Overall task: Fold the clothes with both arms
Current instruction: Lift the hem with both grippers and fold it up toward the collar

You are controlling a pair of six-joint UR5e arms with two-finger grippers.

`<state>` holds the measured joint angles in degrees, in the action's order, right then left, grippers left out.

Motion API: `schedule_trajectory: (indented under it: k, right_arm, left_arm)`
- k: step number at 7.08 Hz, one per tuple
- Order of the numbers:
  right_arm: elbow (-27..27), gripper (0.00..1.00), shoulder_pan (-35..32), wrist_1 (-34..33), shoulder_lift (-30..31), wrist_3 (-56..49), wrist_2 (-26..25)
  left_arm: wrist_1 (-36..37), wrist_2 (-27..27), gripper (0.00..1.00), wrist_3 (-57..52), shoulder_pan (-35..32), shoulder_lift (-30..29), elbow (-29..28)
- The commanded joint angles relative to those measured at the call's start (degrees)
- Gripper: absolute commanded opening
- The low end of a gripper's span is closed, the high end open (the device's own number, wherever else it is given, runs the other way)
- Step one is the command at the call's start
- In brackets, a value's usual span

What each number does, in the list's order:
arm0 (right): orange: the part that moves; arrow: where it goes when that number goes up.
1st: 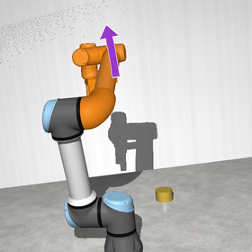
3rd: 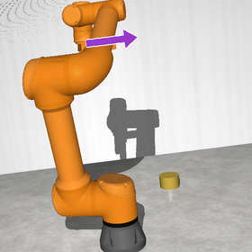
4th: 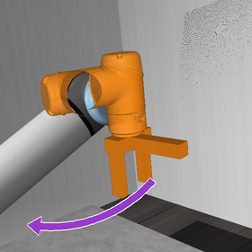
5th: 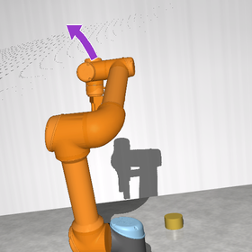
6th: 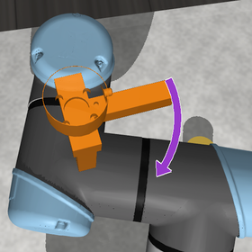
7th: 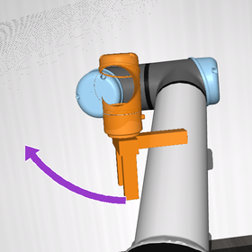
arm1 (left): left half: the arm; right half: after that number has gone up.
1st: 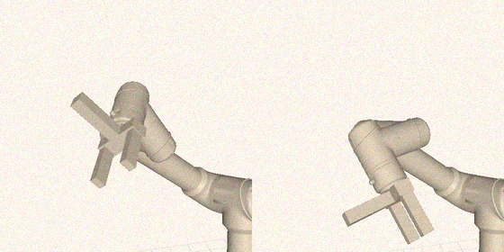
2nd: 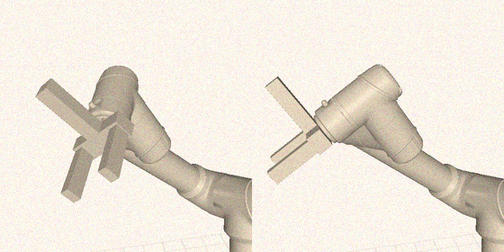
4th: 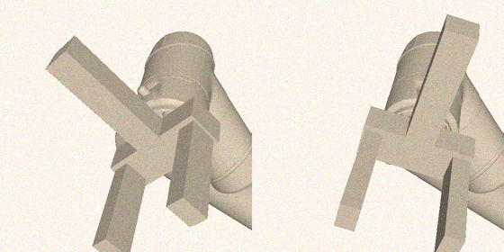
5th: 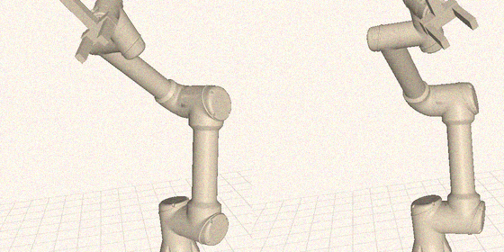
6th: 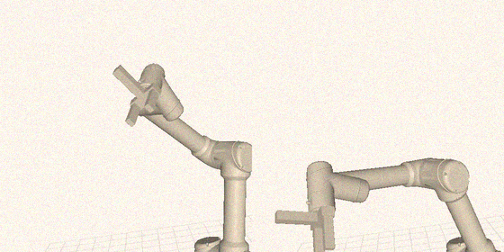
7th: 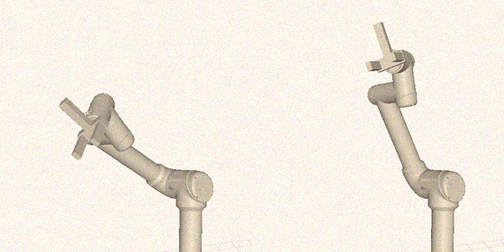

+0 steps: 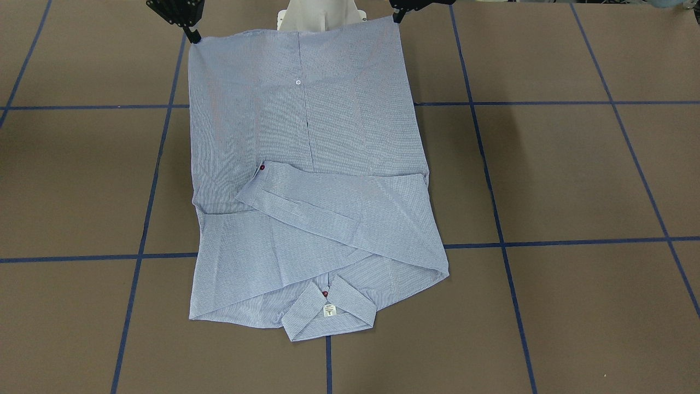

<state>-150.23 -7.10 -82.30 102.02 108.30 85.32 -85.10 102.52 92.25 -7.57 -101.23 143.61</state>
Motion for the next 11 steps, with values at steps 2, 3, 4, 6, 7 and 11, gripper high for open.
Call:
schedule_trajectory:
  k: [2, 3, 4, 6, 7, 11]
  right_arm:
    - [-2.6, 0.0, -5.3, -1.1, 0.0, -0.5, 6.1]
    - [-1.0, 0.0, -7.0, -2.4, -2.0, -1.1, 6.5]
    - [3.2, 0.0, -11.1, -6.2, -9.1, -4.7, 6.8]
    - [11.7, 0.0, -18.4, -16.9, -26.0, -10.4, 6.8]
    - [16.5, 0.0, -22.6, -19.0, -31.7, -14.0, 7.0]
    - [36.4, 0.0, -35.3, -18.4, -43.7, -24.2, 9.9]
  left_arm:
    - [4.6, 2.9, 0.0, 0.3, -2.3, -1.3, 4.3]
    - [4.6, 2.9, 0.0, 0.0, -4.1, -1.7, 2.9]
    - [4.6, 2.8, 0.0, -0.1, -6.7, -3.2, 0.5]
    - [4.6, 2.3, 0.0, -0.5, -14.5, -7.8, -8.0]
    - [4.7, 2.2, 0.0, -6.3, -19.5, -9.3, -10.7]
    - [4.0, -0.3, 0.0, -15.6, -30.5, -16.8, -24.1]
